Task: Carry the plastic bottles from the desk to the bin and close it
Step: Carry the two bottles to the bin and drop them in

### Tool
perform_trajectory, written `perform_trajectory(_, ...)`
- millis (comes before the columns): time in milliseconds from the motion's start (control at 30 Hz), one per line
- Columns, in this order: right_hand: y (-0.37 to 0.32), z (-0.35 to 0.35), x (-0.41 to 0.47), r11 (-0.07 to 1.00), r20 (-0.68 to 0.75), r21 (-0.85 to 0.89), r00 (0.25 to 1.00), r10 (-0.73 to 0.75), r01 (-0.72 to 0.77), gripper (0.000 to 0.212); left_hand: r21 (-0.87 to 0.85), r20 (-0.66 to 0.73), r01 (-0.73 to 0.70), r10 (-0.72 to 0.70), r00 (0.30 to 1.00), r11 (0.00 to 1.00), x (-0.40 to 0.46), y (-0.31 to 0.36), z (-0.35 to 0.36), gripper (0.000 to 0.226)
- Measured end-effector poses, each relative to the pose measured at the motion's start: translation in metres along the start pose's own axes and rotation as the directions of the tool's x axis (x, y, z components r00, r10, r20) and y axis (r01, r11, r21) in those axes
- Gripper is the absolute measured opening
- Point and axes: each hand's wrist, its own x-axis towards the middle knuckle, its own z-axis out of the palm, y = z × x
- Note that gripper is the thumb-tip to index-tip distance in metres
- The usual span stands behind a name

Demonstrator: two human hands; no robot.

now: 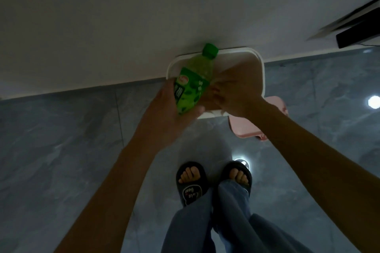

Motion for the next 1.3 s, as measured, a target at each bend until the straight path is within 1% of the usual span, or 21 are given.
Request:
perform_trajectory(33, -0.002, -0.005, -0.014, 0.998, -0.033, -0.057, 0.999, -0.027, 0.025, 0.041, 0.049, 0.03, -0.011, 0.009, 1.0, 0.999, 0.008, 0.007, -0.002, 0.084)
perform_trajectory(100, 0.0, -0.009, -0.043, 0.999, -0.114, -0.002, 0.992, -0.047, 0.047, 0.038, 0.174, 0.108, -0.033, 0.015, 0.994, 0.984, 0.026, 0.021, -0.004, 0.089)
perform_trajectory(133, 0.0, -0.009, -0.056, 0.998, -0.12, 0.019, 0.991, -0.063, 0.066, 0.036, 0.261, 0.138, -0.06, 0.025, 0.99, 0.963, 0.034, 0.027, -0.002, 0.091)
perform_trajectory(233, 0.0, -0.001, -0.07, 0.997, -0.105, -0.019, 0.991, -0.081, 0.079, 0.033, 0.53, 0.214, -0.163, 0.055, 0.975, 0.832, 0.056, 0.037, 0.005, 0.096)
perform_trajectory(300, 0.003, 0.005, -0.071, 0.995, -0.129, -0.048, 0.988, -0.088, 0.082, 0.031, 0.639, 0.281, -0.226, 0.049, 0.958, 0.735, 0.071, 0.038, 0.013, 0.094)
perform_trajectory(333, 0.005, 0.008, -0.071, 0.996, -0.136, -0.046, 0.988, -0.08, 0.074, 0.03, 0.664, 0.305, -0.246, 0.044, 0.951, 0.706, 0.079, 0.037, 0.018, 0.09)
perform_trajectory(367, 0.006, 0.01, -0.071, 0.997, -0.148, -0.039, 0.987, -0.071, 0.066, 0.029, 0.673, 0.315, -0.256, 0.045, 0.948, 0.693, 0.085, 0.034, 0.023, 0.085)
perform_trajectory(433, 0.007, 0.015, -0.071, 0.998, -0.174, -0.01, 0.983, -0.055, 0.054, 0.028, 0.67, 0.29, -0.252, 0.066, 0.955, 0.698, 0.095, 0.027, 0.037, 0.077)
perform_trajectory(500, 0.01, 0.02, -0.069, 0.998, -0.203, 0.006, 0.978, -0.057, 0.06, 0.026, 0.666, 0.249, -0.228, 0.077, 0.965, 0.71, 0.103, 0.019, 0.051, 0.076)
perform_trajectory(667, 0.017, 0.029, -0.065, 0.996, -0.219, -0.013, 0.971, -0.091, 0.09, 0.032, 0.727, 0.17, -0.202, 0.114, 0.979, 0.656, 0.128, -0.007, 0.081, 0.075)
perform_trajectory(833, 0.022, 0.032, -0.063, 0.991, -0.223, -0.02, 0.966, -0.13, 0.129, 0.033, 0.708, 0.14, -0.16, 0.086, 0.986, 0.688, 0.141, -0.025, 0.094, 0.08)
perform_trajectory(900, 0.023, 0.033, -0.063, 0.989, -0.218, -0.028, 0.965, -0.148, 0.145, 0.033, 0.697, 0.118, -0.148, 0.091, 0.989, 0.701, 0.141, -0.025, 0.094, 0.078)
perform_trajectory(967, 0.024, 0.033, -0.064, 0.987, -0.22, -0.05, 0.963, -0.158, 0.151, 0.033, 0.685, 0.108, -0.154, 0.109, 0.988, 0.712, 0.135, -0.021, 0.091, 0.07)
perform_trajectory(1100, 0.02, 0.029, -0.07, 0.989, -0.184, -0.068, 0.972, -0.143, 0.133, 0.044, 0.619, 0.047, -0.138, 0.139, 0.989, 0.773, 0.105, -0.001, 0.073, 0.051)
perform_trajectory(1167, 0.014, 0.023, -0.083, 0.993, -0.209, -0.058, 0.971, -0.117, 0.107, 0.051, 0.544, 0.026, -0.149, 0.161, 0.987, 0.826, 0.078, 0.012, 0.061, 0.035)
perform_trajectory(1233, 0.006, 0.012, -0.104, 0.997, -0.222, -0.006, 0.972, -0.083, 0.083, 0.053, 0.448, 0.005, -0.15, 0.166, 0.986, 0.881, 0.041, 0.029, 0.048, 0.026)
perform_trajectory(1300, -0.004, -0.001, -0.135, 0.995, -0.164, 0.096, 0.986, -0.012, 0.028, 0.047, 0.383, -0.018, -0.129, 0.147, 0.989, 0.915, -0.002, 0.044, 0.033, 0.023)
